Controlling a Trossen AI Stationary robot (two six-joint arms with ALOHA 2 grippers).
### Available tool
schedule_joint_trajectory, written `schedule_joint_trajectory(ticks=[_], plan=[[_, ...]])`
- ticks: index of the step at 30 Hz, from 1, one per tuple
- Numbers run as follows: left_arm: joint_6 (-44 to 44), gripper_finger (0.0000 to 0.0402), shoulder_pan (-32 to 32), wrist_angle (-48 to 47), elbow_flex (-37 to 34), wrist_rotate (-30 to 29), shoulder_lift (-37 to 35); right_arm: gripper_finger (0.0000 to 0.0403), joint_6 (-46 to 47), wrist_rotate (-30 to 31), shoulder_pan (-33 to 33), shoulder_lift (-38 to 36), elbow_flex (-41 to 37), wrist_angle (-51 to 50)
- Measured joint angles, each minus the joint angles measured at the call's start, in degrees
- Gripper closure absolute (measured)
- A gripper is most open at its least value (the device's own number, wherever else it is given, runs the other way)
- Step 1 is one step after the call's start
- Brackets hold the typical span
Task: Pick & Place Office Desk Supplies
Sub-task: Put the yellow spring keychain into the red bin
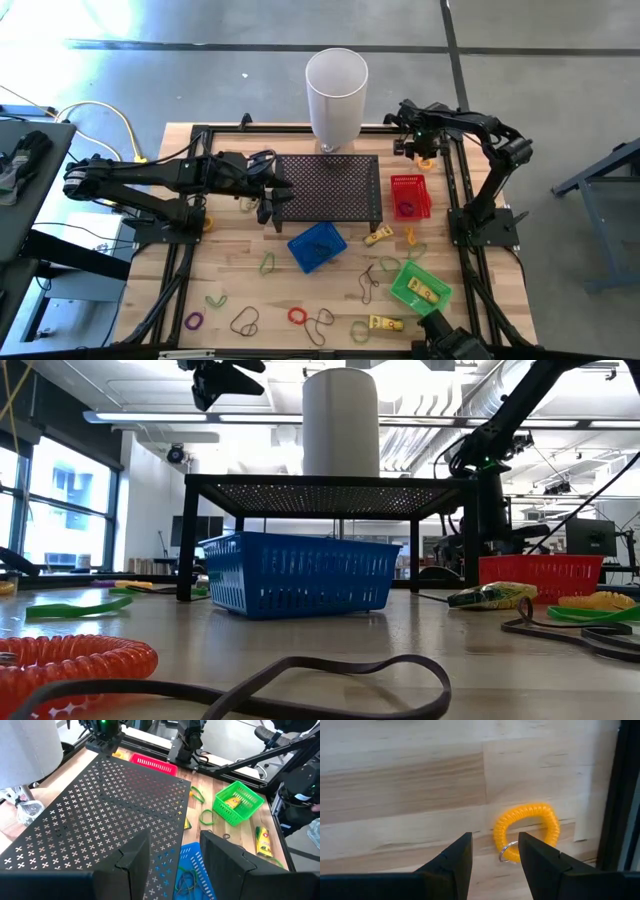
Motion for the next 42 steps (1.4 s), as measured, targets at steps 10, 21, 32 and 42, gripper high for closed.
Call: schedule_joint_trajectory(ticks=[10, 21, 32, 42], plan=[[-0.1, 0.0236, -0.1, -0.4, 0.0, 0.5, 0.0, 0.0255, 2.4, -3.3, 0.4, 0.0, -0.1, -1.3], [-0.1, 0.0236, -0.1, -0.5, 0.0, 0.5, 0.0, 0.0255, 3.2, 0.7, 1.4, -0.1, -1.4, -0.2], [-0.3, 0.0236, -0.3, -1.4, 0.0, 2.7, 0.0, 0.0255, 3.1, 6.6, 4.6, 3.5, -1.2, -1.8], [-0.3, 0.0236, -0.8, -1.4, 0.0, 2.6, 0.0, 0.0366, 0.2, 5.6, 4.5, 3.5, -1.3, -2.5]])
